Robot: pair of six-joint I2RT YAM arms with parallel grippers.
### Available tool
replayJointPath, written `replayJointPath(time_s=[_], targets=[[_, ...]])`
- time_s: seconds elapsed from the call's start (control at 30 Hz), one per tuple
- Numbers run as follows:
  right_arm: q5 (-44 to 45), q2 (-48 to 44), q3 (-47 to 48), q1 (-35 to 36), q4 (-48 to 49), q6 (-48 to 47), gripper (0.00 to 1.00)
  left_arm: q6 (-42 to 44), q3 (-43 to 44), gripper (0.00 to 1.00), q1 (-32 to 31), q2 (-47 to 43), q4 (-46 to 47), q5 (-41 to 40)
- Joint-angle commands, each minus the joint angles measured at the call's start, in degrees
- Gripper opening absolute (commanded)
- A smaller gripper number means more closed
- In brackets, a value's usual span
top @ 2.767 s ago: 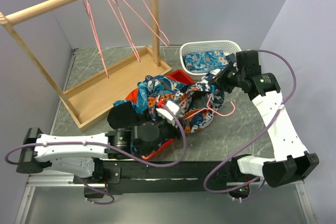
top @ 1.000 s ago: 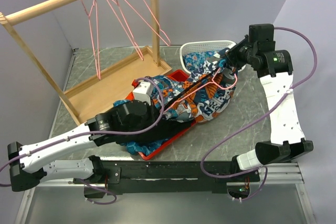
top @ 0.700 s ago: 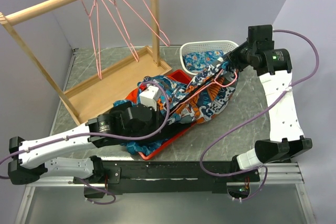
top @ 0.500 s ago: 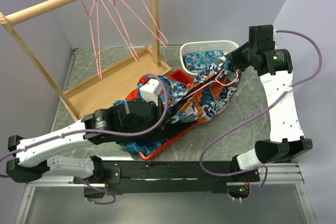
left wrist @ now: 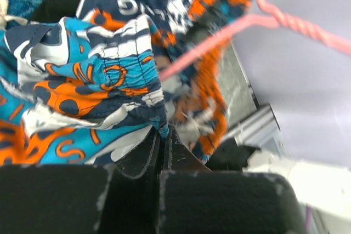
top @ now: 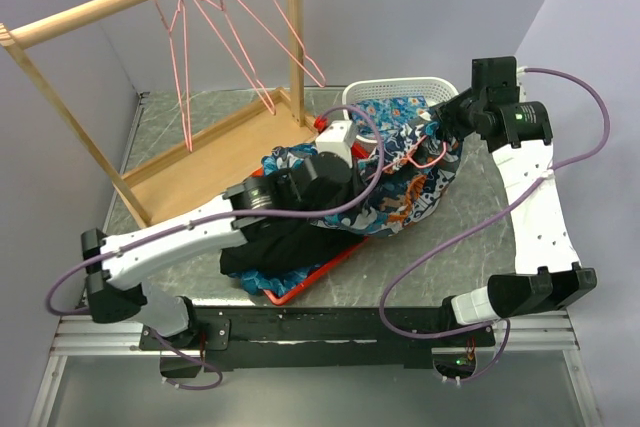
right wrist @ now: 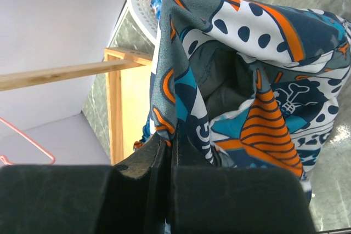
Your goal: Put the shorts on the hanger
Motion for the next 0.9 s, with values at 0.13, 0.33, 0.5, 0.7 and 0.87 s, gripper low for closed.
replayJointPath(time_s=[0.13, 0.33, 0.5, 0.7, 0.87], targets=[[-1.0, 0.4, -1.6, -0.5, 3.1, 0.8, 0.00, 5.8, 6.2, 0.34, 4.2, 4.3, 4.5, 1.8], [-3.1, 2.1, -3.8, -0.6, 4.5, 1.1, 0.00, 14.4, 4.7, 0.68, 4.2, 1.8, 4.5, 4.2], [-3.6, 3.3, -4.0, -0.6, 4.7, 0.8, 0.00, 20.5, 4.3, 0.70, 4.2, -1.8, 3.1, 6.8], [-6.5, 5.7, -4.5, -0.6, 3.8, 0.3, 0.00, 29.6, -2.0, 0.66, 3.6, -7.1, 1.5, 5.1], [-7.3, 7.6, -2.8, -0.6, 2.2, -0.7, 0.00, 36.3, -8.4, 0.64, -1.7, -9.0, 0.9, -2.6]])
